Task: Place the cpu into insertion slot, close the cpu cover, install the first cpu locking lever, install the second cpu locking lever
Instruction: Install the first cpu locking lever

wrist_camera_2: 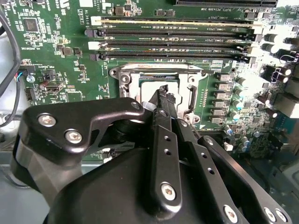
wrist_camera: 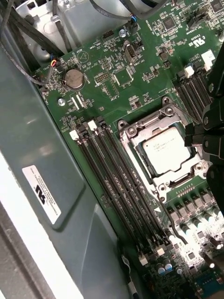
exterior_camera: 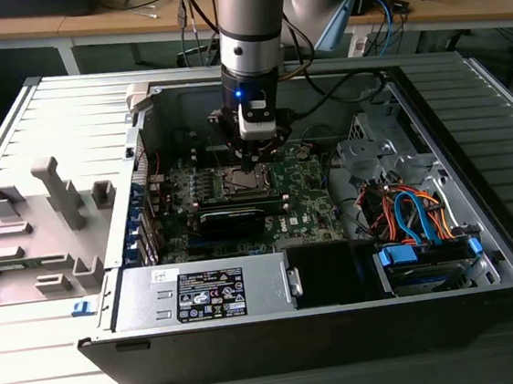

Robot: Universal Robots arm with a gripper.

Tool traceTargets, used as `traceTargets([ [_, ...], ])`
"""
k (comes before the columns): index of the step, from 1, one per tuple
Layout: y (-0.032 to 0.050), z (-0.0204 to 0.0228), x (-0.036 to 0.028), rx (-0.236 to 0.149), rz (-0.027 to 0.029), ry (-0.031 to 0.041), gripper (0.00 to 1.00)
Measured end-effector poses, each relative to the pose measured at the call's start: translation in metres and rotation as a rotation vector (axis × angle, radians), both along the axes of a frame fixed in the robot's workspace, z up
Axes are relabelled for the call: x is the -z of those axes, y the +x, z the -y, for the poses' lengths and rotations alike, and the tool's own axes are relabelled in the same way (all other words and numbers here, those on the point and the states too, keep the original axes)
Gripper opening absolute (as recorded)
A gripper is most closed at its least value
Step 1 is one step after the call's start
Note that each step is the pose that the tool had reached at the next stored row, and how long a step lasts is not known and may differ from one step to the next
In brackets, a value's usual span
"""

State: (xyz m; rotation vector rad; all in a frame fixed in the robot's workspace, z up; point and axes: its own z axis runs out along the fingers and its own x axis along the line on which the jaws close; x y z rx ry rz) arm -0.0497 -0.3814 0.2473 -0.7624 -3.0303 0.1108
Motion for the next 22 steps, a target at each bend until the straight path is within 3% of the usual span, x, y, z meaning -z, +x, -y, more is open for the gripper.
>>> traceTargets([
  [4,0.0000,0.0000,0.0000,-0.027,0.0000,0.0000,0.11],
  [22,0.0000,0.0000,0.0000,-0.051,0.0000,0.0001,0.11],
])
